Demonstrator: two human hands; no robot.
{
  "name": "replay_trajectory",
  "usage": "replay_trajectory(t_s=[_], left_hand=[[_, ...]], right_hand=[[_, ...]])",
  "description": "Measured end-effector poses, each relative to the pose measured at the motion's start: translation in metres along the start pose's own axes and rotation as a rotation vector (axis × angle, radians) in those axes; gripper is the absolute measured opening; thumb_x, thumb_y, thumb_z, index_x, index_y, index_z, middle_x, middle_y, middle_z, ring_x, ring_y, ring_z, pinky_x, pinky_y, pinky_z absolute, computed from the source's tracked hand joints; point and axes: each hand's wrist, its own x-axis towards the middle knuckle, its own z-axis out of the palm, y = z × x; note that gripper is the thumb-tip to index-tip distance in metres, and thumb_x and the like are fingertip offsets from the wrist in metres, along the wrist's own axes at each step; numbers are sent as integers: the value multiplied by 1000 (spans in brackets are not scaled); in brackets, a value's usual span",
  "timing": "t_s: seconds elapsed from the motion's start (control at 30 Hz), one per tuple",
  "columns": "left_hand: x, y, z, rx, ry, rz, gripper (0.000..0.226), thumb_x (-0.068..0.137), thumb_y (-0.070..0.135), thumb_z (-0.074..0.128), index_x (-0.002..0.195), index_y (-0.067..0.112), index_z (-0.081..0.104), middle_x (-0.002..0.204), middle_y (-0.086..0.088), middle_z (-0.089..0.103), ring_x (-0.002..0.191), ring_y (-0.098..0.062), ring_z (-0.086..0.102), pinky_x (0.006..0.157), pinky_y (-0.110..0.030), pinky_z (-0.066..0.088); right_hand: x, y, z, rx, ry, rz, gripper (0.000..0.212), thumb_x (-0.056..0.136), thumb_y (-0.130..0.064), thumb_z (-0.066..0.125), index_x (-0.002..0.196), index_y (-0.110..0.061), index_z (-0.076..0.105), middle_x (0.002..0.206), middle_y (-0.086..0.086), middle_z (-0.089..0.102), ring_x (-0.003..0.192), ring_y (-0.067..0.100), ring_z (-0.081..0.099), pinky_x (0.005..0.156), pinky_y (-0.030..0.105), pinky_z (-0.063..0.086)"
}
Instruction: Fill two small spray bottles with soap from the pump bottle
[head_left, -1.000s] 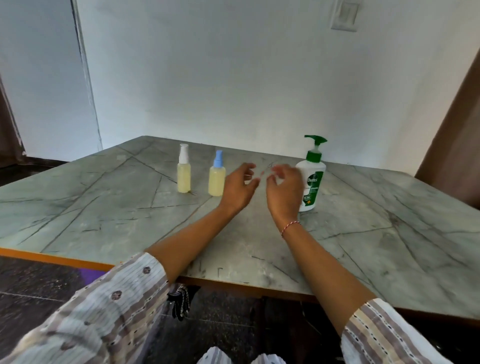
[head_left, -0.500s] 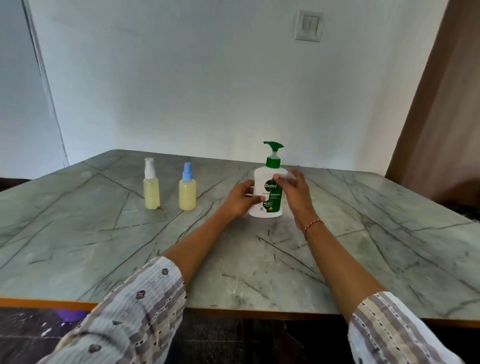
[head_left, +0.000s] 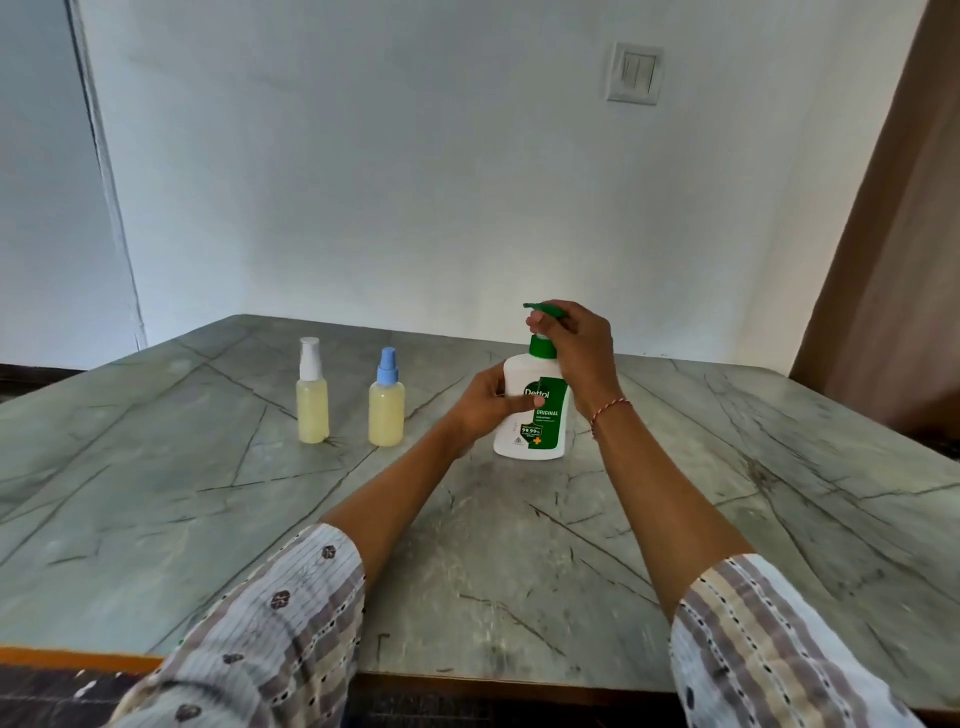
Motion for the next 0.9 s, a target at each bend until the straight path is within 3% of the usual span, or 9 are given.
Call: replay_trajectory(t_s=[0.13,0.2,0.27,0.37,0.5,0.6,0.73,0.8,0.9], left_hand=[[1,0,-5,-37,-52,-16,39,83,8,65,120,10,53,115,-15,64,97,-25,65,79,-34,56],[1,0,-6,-32,-67,-32,40,83,9,64,121,10,52,116,-15,64,98,-26,65,80,-35,56],[1,0,-7,-44,-72,-36,39,84,9,64,121,10,53,117,-15,64,98,-25,65,80,-35,56],[-1,2,-7,-45,-86,-37,39,84,7,63,121,9,52,118,-17,62,98,-26,64,80,-35,56],[-4,4,-5,-10,-58,-33,56,81,4,65,131,11,41,124,-13,57,109,-28,58,87,-41,52],[-10,4,-13,125,-28,-18,62,80,1,65,134,12,37,125,-9,52,110,-19,52,88,-33,47],[-23,-5,-16,254,69,-29,47,84,2,61,128,7,48,125,-16,58,103,-17,56,90,-32,46],[-26,-8,-15,321,59,-69,51,86,8,60,134,11,43,128,-15,56,111,-21,55,98,-37,44],[-37,-4,-12,367,79,-83,57,88,19,60,139,13,37,132,-15,51,120,-25,51,104,-44,40]], right_hand=[[7,-2,-12,148,-224,93,17,87,-15,61,103,-11,63,99,6,69,92,19,65,80,29,54],[12,-2,-21,74,-301,128,24,90,-20,58,113,-14,58,108,7,66,100,20,63,87,32,51],[10,1,-26,-31,-277,144,32,86,-25,64,116,-18,55,105,4,66,94,15,64,81,29,53],[-2,11,-28,23,-198,158,21,84,-16,66,104,-17,63,97,1,67,81,9,64,68,21,53],[-18,25,-36,85,-230,298,24,87,-17,62,111,-19,62,108,1,65,94,12,63,77,27,52],[-26,33,-43,31,-261,412,31,83,-12,66,114,-14,59,114,7,63,102,19,61,84,33,51],[-38,32,-38,104,-203,413,33,83,-1,63,115,-7,58,114,11,61,85,11,62,64,19,51],[-42,30,-34,84,-184,396,34,85,-2,62,118,-7,56,119,13,60,90,14,60,67,22,50],[-48,28,-33,-50,-134,379,46,86,-8,63,129,-9,48,127,17,56,106,21,56,84,32,48]])
